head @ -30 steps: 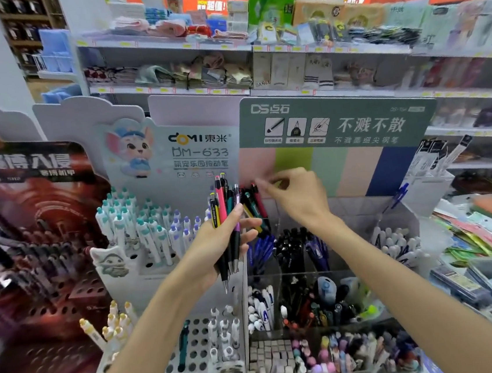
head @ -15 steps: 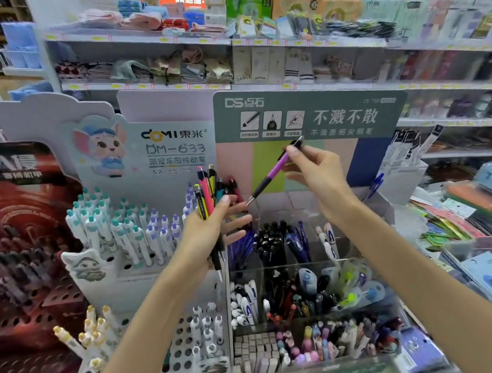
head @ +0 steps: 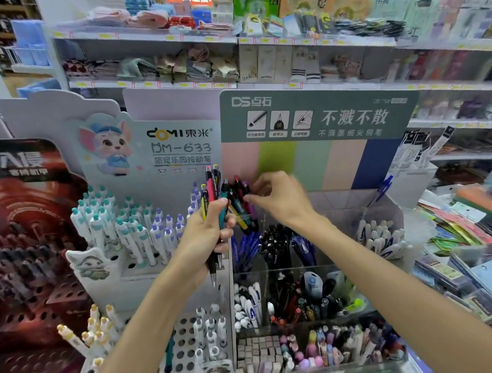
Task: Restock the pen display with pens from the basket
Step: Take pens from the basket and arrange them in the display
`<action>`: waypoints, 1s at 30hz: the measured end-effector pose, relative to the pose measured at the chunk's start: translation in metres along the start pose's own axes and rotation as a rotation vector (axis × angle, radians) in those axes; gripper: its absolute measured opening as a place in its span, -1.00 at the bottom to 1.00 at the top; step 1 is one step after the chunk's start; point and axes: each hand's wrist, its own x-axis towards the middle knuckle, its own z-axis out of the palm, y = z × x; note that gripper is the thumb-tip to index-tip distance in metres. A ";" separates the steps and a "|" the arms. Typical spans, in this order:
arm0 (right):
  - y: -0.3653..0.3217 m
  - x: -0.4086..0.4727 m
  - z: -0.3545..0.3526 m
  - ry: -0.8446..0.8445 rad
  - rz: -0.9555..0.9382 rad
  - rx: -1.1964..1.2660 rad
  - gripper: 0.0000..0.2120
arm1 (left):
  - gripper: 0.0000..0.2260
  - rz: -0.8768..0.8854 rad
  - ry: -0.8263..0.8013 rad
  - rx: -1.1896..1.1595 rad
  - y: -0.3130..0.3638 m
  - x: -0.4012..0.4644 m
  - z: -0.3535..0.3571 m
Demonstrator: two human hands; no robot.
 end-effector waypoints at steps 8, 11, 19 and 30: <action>-0.013 0.004 0.010 -0.016 -0.027 -0.169 -0.82 | -0.86 0.029 -0.010 -0.056 0.001 -0.003 -0.001; -0.013 -0.001 -0.002 -0.009 -0.018 -0.044 -0.79 | -0.88 0.006 0.016 -0.013 -0.001 -0.003 -0.003; -0.029 -0.027 -0.036 -0.174 0.140 0.497 -0.76 | -0.84 -0.006 0.025 -0.053 -0.001 -0.004 0.017; -0.023 -0.027 -0.064 0.210 0.151 0.948 -0.93 | -0.80 0.088 0.008 -0.101 0.008 -0.005 0.005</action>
